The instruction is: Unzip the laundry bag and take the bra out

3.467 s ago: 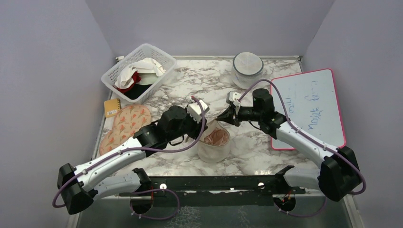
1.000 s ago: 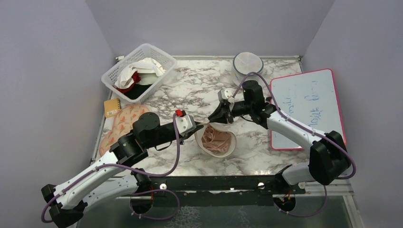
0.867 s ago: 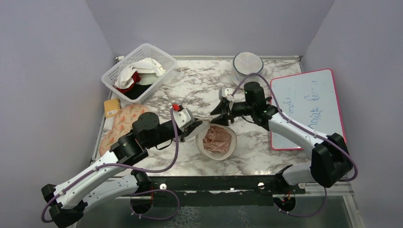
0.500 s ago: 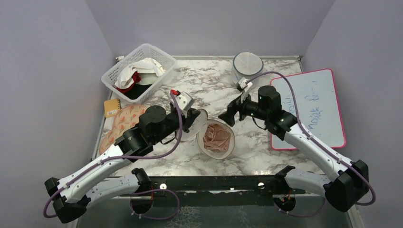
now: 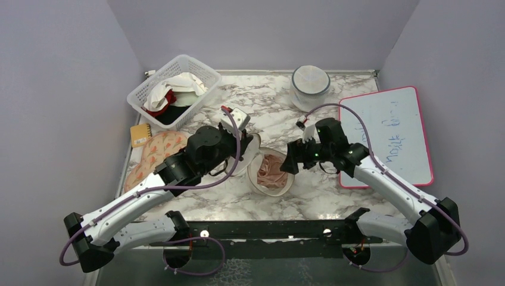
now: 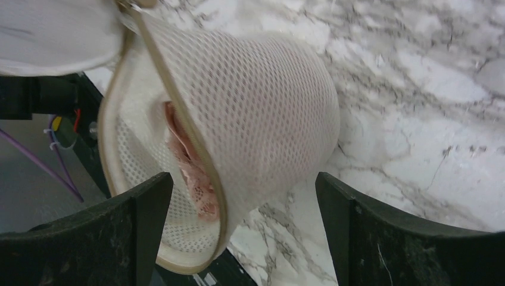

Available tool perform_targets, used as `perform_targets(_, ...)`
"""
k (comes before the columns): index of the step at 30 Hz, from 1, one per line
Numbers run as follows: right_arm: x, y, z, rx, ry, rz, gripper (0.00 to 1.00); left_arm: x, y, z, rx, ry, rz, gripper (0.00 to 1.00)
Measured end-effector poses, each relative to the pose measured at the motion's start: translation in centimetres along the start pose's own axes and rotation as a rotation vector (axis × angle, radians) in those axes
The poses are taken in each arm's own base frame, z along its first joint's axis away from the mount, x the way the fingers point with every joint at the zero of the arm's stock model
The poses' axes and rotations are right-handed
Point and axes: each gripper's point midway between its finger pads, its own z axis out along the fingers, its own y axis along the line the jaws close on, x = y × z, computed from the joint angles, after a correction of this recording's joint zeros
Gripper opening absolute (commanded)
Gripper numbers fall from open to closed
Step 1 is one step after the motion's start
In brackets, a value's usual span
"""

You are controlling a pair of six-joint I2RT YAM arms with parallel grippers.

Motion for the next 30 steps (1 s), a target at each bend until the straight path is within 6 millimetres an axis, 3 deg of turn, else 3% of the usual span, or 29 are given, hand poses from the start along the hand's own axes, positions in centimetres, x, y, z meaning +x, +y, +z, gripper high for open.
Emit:
perform_targets(3,2.0,-0.7,0.2,0.031,0.056,0.055,0.75,-0.1,0.1,0.3,-0.011,0.01,-0.001,0.0)
perform_targets(6,2.6,-0.7,0.0,0.034,0.06,0.082,0.63,0.0,0.5,0.6,-0.04,0.032,-0.001,0.0)
perform_targets(12,4.6,-0.9,0.5,0.033,0.08,0.162,0.55,0.8,2.0,1.1,-0.097,0.074,-0.019,0.0)
perform_targets(15,5.9,-1.1,0.6,0.035,0.097,0.196,0.38,1.1,3.1,1.3,-0.13,0.09,-0.033,0.0)
perform_targets(18,6.3,-1.0,0.5,0.033,0.093,0.218,0.33,2.0,5.0,1.8,-0.182,0.121,-0.051,0.02)
perform_targets(21,6.4,-1.0,0.6,0.031,0.082,0.234,0.33,3.2,7.2,2.5,-0.234,0.157,-0.064,0.13)
perform_targets(26,7.1,-1.2,0.9,0.033,0.087,0.259,0.33,7.0,10.4,3.8,-0.311,0.297,-0.042,0.38)
perform_targets(30,6.9,-1.1,1.0,0.029,0.077,0.265,0.33,9.1,10.8,4.1,-0.323,0.422,-0.022,0.56)
